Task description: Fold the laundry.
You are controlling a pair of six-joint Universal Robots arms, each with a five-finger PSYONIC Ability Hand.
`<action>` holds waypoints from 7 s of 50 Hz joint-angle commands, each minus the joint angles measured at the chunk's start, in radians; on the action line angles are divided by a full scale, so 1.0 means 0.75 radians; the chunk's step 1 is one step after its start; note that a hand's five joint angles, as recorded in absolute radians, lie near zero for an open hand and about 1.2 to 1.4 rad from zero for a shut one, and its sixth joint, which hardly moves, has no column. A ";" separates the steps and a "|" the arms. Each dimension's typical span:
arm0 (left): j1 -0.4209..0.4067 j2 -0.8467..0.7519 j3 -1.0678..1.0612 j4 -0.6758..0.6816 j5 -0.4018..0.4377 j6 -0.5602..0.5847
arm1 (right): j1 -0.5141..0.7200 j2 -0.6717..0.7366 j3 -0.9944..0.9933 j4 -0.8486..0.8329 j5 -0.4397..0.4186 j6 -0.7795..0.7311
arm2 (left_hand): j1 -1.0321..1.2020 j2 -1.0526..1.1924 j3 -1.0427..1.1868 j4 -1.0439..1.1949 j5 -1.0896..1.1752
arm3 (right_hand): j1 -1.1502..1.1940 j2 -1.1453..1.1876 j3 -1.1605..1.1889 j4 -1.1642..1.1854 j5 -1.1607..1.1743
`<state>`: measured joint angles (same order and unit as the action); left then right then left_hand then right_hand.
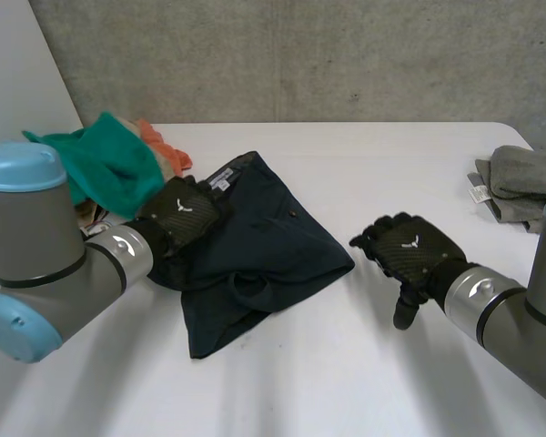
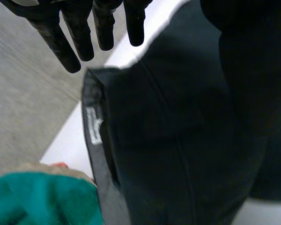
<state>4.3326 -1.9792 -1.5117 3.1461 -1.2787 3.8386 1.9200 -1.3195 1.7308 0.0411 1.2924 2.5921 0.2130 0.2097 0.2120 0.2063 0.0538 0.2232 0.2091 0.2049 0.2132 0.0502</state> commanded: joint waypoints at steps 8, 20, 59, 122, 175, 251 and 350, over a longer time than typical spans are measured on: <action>0.007 -0.245 0.289 0.298 -0.066 0.065 | -0.048 0.064 0.075 -0.073 -0.003 -0.108 | 1.578 1.582 1.579 1.587 1.557 | -0.065 -0.046 -0.040 -0.052 -0.067; -0.268 -0.245 0.716 0.610 0.244 -0.217 | -0.136 -0.020 0.047 -0.081 0.005 -0.018 | 1.578 1.582 1.579 1.587 1.557 | -0.065 -0.046 -0.040 -0.052 -0.067; -0.345 -0.030 0.304 -0.045 -0.459 -0.549 | -0.226 -0.080 -0.230 0.019 -0.310 -0.171 | -0.051 -0.047 -0.050 -0.042 -0.072 | -0.065 -0.046 -0.040 -0.052 -0.067; -0.214 -0.839 1.572 -0.339 -0.436 -0.434 | 0.340 0.407 -0.596 0.041 0.443 0.459 | -0.051 -0.047 -0.050 -0.042 -0.072 | -0.065 -0.046 -0.040 -0.052 -0.067; -0.418 -0.584 0.666 -0.131 -0.586 -0.349 | -0.007 0.172 0.028 -0.300 0.030 0.047 | 0.790 0.794 0.791 0.799 0.769 | 1.564 1.583 1.589 1.577 1.562; -0.162 -0.237 0.263 -0.074 -0.316 -0.508 | 0.078 0.579 -0.700 0.254 0.254 -0.133 | 1.434 1.439 1.436 1.443 1.414 | 1.564 1.583 1.589 1.577 1.562; -0.387 0.054 0.329 -0.643 -0.277 -0.673 | -0.073 0.045 -0.645 0.520 0.166 0.049 | 0.389 0.393 0.390 0.397 0.368 | 1.564 1.583 1.589 1.577 1.562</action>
<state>4.0977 -1.8584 -1.0333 2.4794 -1.5103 3.4508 1.8481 -1.3090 1.1130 0.6051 1.3475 2.6266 0.5397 0.5721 0.5745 0.5701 0.3962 1.1181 1.1635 1.1652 1.1957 1.0034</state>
